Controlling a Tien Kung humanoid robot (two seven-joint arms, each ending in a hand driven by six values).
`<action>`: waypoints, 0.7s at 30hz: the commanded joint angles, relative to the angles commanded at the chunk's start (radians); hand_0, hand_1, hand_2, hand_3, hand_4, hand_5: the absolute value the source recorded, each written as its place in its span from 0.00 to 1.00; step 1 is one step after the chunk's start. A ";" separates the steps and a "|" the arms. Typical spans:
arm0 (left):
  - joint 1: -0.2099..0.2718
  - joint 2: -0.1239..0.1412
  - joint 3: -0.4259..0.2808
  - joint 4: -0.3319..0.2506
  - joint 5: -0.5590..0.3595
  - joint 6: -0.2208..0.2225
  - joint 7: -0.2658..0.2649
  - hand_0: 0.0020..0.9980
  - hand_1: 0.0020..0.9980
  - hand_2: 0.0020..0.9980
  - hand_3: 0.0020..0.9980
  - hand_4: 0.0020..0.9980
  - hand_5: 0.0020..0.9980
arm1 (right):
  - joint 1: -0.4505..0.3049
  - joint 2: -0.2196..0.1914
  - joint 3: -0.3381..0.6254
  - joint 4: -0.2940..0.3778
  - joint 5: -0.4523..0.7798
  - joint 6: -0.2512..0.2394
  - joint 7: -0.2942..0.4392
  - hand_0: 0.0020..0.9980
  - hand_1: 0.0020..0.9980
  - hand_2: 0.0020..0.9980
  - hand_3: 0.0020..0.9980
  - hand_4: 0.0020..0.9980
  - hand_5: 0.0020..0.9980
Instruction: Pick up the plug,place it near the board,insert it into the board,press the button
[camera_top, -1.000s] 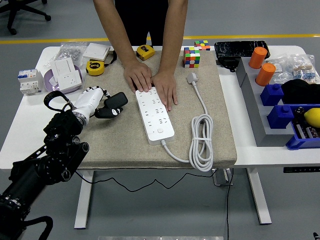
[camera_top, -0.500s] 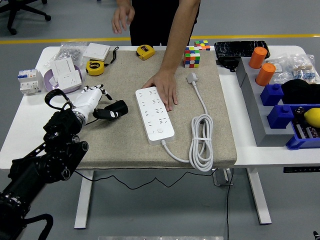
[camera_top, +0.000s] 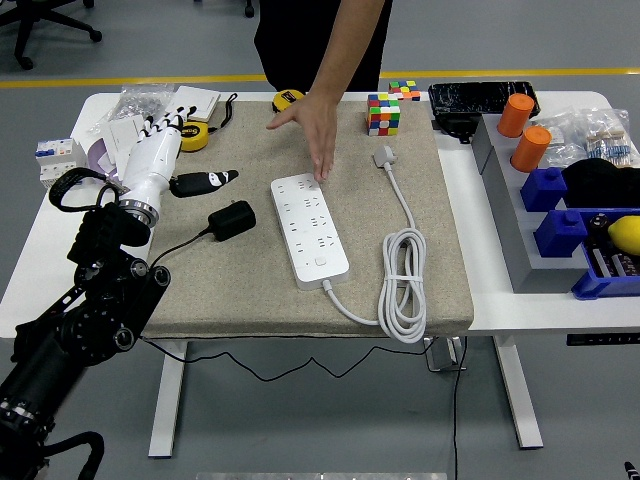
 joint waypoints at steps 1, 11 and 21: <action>0.014 0.000 -0.010 -0.027 -0.035 0.007 -0.019 1.00 1.00 1.00 1.00 1.00 0.89 | 0.000 0.000 0.000 0.000 0.000 0.000 0.000 0.77 0.77 0.76 0.82 1.00 1.00; 0.167 0.000 -0.106 -0.343 -0.458 -0.060 -0.255 1.00 1.00 1.00 1.00 1.00 1.00 | -0.003 0.004 -0.003 0.000 -0.003 0.005 0.001 0.77 0.76 0.76 0.82 1.00 1.00; 0.310 0.000 -0.231 -0.503 -0.880 -0.184 -0.254 0.67 0.71 0.72 0.87 1.00 1.00 | -0.006 0.004 -0.015 0.000 0.000 0.010 0.003 0.77 0.76 0.76 0.82 1.00 1.00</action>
